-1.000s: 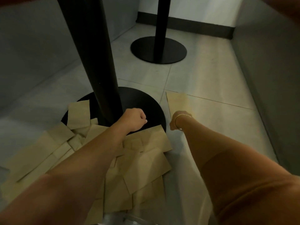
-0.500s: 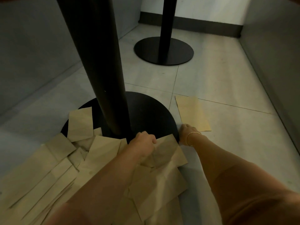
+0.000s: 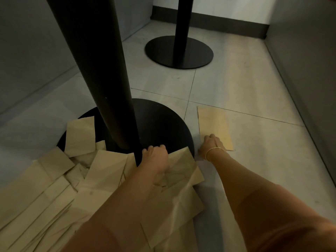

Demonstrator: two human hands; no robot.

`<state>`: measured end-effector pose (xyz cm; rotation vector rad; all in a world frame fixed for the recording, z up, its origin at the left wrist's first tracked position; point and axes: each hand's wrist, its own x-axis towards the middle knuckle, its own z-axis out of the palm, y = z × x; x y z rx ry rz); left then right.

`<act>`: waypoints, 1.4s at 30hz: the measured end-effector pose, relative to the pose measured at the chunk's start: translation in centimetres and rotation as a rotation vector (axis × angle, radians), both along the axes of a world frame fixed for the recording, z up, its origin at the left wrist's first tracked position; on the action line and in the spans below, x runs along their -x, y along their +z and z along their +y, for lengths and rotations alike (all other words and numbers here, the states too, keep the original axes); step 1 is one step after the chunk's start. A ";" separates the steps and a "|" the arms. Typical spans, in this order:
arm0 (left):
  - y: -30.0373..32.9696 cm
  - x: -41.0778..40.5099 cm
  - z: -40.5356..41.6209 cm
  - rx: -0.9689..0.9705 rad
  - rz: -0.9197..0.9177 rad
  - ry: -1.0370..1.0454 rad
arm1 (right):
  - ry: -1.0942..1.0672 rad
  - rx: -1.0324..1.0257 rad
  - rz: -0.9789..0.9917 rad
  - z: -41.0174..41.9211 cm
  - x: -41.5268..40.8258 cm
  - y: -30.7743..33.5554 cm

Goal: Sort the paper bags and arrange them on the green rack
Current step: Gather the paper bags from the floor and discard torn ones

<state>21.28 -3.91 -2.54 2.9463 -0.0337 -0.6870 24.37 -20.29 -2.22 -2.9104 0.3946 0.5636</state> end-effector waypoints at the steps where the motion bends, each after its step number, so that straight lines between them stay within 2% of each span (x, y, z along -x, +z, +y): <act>1: 0.0 -0.1 -0.1 -0.021 -0.002 -0.015 | -0.011 -0.018 -0.005 0.0 -0.1 -0.1; 5: -0.1 -0.3 -0.4 -0.085 -0.008 -0.056 | -0.024 -0.015 -0.030 -0.1 0.0 -0.4; 10: 0.1 0.0 -0.7 0.137 -0.060 0.051 | 0.003 0.041 0.036 -1.0 0.0 0.1; 13: 0.5 -0.1 -0.7 0.198 -0.022 0.073 | 0.023 0.074 -0.027 -1.1 -0.1 0.1; 17: 0.6 -0.4 -0.7 0.134 0.077 0.050 | -0.006 0.046 -0.015 -1.6 -0.5 -0.4; 31: 0.0 -1.0 -1.1 0.136 -0.017 0.020 | 0.150 0.134 -0.046 -2.0 -1.5 -0.2; 42: 0.4 0.3 -0.7 0.129 -0.105 -0.065 | -0.157 -0.045 -0.082 -1.2 1.9 -0.3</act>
